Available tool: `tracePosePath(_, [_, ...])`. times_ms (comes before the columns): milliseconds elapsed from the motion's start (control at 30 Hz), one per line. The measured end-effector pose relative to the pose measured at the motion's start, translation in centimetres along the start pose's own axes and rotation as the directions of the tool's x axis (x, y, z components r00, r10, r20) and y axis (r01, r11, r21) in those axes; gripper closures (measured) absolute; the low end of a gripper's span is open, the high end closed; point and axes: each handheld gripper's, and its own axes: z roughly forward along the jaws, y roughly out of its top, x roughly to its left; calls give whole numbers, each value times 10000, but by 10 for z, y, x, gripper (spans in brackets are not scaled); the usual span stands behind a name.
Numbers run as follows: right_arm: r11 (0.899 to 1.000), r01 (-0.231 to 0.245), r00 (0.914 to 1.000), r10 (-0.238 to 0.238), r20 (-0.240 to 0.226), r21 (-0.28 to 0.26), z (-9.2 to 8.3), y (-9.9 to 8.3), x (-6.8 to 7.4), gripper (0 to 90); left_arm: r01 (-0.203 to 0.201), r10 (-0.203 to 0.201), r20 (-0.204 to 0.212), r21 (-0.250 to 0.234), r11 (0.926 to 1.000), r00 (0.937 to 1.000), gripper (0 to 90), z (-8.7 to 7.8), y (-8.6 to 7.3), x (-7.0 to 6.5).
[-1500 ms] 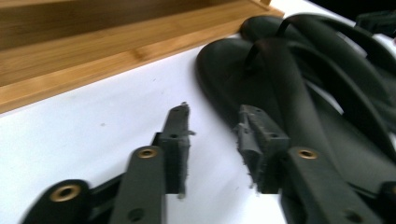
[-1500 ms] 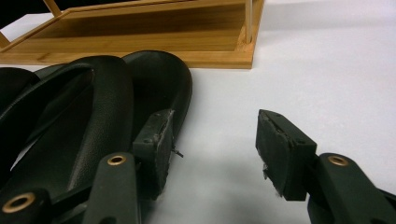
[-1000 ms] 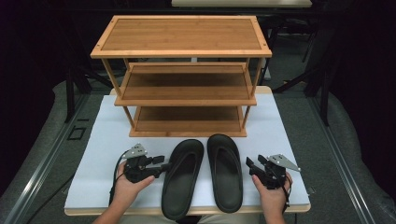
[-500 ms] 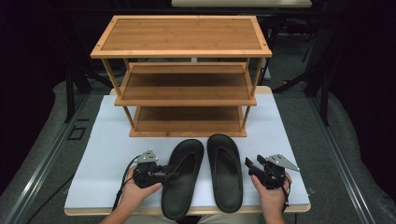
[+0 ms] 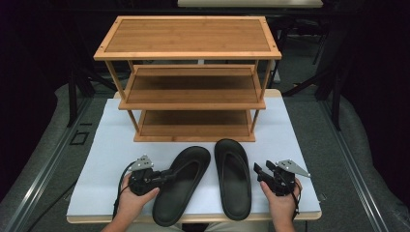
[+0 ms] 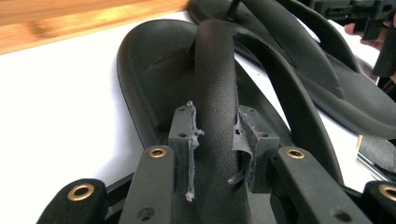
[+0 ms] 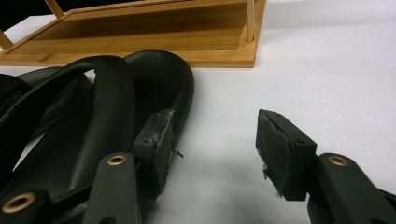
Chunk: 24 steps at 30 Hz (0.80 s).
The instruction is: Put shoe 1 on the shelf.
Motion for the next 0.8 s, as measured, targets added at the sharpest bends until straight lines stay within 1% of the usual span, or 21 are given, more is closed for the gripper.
tracePosePath(33, [9999,-21,10000,20,-29,-102,1,0,0,457,37,-37,-47,-29,10000,10000,697,-3,0,2])
tracePosePath(200, [10000,-34,10000,34,-55,-83,1,0,0,457,407,-421,-361,-368,9985,9985,698,-13,-2,11])
tracePosePath(300, [9999,-59,10000,59,-60,-82,1,0,-1,457,506,-539,-616,-542,9972,9966,698,-19,-2,14])
tracePosePath(400, [10000,-91,9999,91,-72,20,1,0,-1,457,605,-657,-713,-733,9955,9953,699,-24,-2,16])
tracePosePath(533, [9999,-143,9999,143,-94,-7,0,0,-2,457,564,-639,-794,-926,9941,9948,700,-30,0,15])
tracePosePath(633, [9997,-170,9998,168,-125,-160,1,-1,-2,457,477,-576,-884,-1095,9928,9944,701,-35,2,14])
tracePosePath(667, [9998,-181,9998,180,-100,-90,0,0,-2,457,439,-558,-931,-1255,9911,9941,701,-37,3,13])
tracePosePath(800, [9996,-221,9997,219,-120,-153,0,0,-3,457,358,-526,-971,-1672,9853,9939,702,-47,7,10])
